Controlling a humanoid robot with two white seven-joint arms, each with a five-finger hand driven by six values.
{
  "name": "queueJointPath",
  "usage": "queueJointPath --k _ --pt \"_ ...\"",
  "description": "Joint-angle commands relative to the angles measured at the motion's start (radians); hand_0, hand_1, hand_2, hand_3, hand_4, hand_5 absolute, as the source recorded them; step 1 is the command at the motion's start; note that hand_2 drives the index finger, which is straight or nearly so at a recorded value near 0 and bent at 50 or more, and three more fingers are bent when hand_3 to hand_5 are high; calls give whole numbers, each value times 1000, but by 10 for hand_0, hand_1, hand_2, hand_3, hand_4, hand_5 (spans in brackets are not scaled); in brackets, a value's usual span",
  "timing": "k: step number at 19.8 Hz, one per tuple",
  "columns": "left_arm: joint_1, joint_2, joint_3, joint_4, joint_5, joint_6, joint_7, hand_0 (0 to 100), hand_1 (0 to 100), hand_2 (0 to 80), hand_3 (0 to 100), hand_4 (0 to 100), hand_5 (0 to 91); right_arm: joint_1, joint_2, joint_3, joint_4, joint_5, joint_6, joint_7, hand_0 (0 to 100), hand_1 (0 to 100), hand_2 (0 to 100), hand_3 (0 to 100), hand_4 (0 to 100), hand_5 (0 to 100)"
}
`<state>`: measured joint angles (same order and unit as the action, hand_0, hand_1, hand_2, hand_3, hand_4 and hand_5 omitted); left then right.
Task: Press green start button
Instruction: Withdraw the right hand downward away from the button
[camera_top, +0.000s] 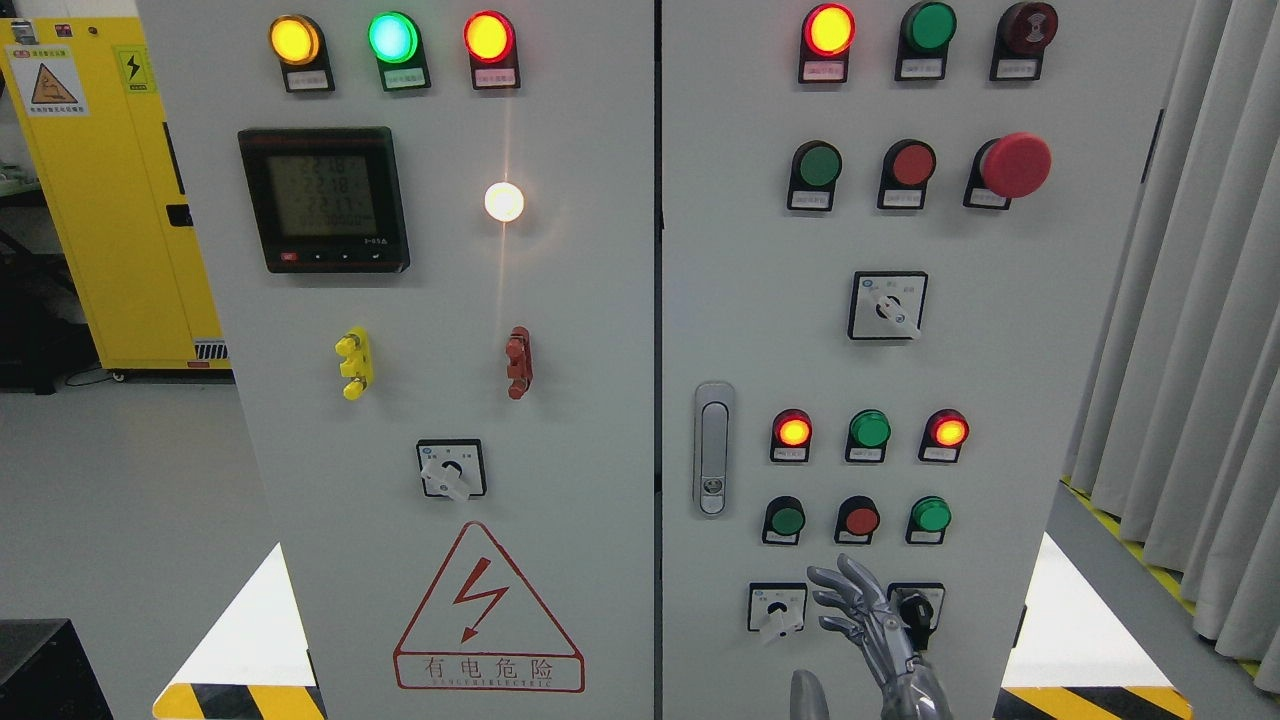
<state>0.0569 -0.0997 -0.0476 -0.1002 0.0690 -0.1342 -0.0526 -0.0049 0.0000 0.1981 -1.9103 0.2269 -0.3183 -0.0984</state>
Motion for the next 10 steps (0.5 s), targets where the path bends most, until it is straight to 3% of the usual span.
queueJointPath --k 1,10 --pt "0 0 0 1 0 1 0 120 556 0 0 0 0 -9 -18 20 -21 -20 -1 0 628 671 0 186 242 189" --pt "0 0 0 -1 0 1 0 120 556 0 0 0 0 -4 -20 21 -19 -20 -1 0 602 672 0 189 254 194"
